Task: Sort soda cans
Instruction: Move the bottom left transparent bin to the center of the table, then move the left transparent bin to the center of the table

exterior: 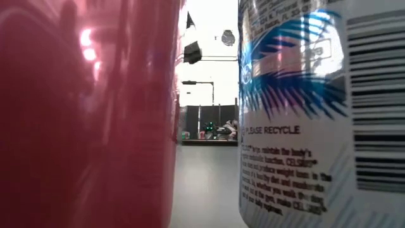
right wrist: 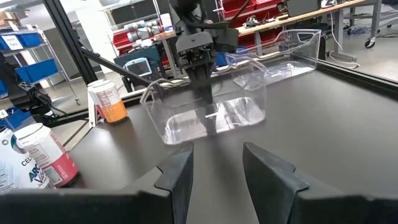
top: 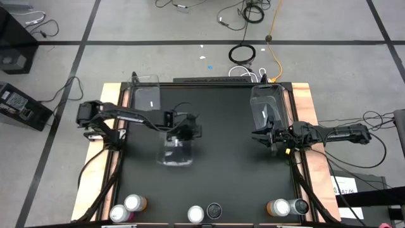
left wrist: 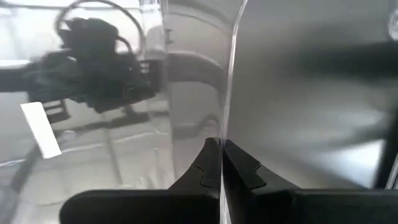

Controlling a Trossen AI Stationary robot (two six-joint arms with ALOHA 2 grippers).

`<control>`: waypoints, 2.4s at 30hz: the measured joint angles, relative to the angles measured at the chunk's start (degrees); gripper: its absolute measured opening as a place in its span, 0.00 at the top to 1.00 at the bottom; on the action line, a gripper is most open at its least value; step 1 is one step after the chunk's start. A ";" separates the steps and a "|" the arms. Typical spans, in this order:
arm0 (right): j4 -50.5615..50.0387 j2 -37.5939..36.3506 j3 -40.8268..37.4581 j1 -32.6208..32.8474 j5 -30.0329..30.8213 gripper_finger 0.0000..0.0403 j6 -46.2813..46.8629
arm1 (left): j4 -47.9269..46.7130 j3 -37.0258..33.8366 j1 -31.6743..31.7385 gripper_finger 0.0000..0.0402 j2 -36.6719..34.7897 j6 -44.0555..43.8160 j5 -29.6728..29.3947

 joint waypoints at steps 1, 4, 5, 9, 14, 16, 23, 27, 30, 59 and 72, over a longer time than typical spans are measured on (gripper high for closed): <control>0.00 0.00 0.00 0.00 0.00 0.68 0.01 | 0.44 1.66 0.07 0.99 1.58 0.92 0.06; 0.00 0.00 0.02 0.00 -0.02 0.68 0.02 | 0.31 7.64 0.15 0.99 6.58 4.00 0.26; 0.00 0.00 0.00 0.00 -0.01 0.68 0.00 | 0.30 9.98 0.21 0.99 8.22 5.16 0.32; 0.00 0.00 0.01 -0.01 0.00 0.68 0.02 | 0.70 19.26 0.25 0.99 14.47 9.48 0.28; 0.00 0.00 0.00 0.00 0.00 0.68 0.00 | 1.35 28.91 0.44 0.99 21.08 12.09 -0.29; 0.00 0.00 0.02 -0.01 -0.02 0.68 0.02 | 1.33 31.71 0.78 0.99 23.12 12.05 -0.83; 0.00 0.00 0.00 -0.01 -0.01 0.68 0.01 | 1.49 35.77 1.69 0.96 27.58 10.24 -1.08; 0.00 0.00 0.00 -0.01 -0.01 0.68 0.01 | 1.24 35.77 1.73 0.93 27.57 11.01 -1.51; 0.00 0.00 0.01 -0.01 -0.01 0.68 0.01 | 1.14 35.77 2.22 0.90 27.55 12.29 -1.60; 0.03 0.00 0.00 -0.02 -0.02 0.68 0.02 | -20.81 35.75 7.63 0.73 8.35 39.70 -19.80; 0.35 0.09 0.00 0.00 -0.02 0.68 0.00 | -39.87 19.80 16.45 0.73 -6.10 49.34 -27.05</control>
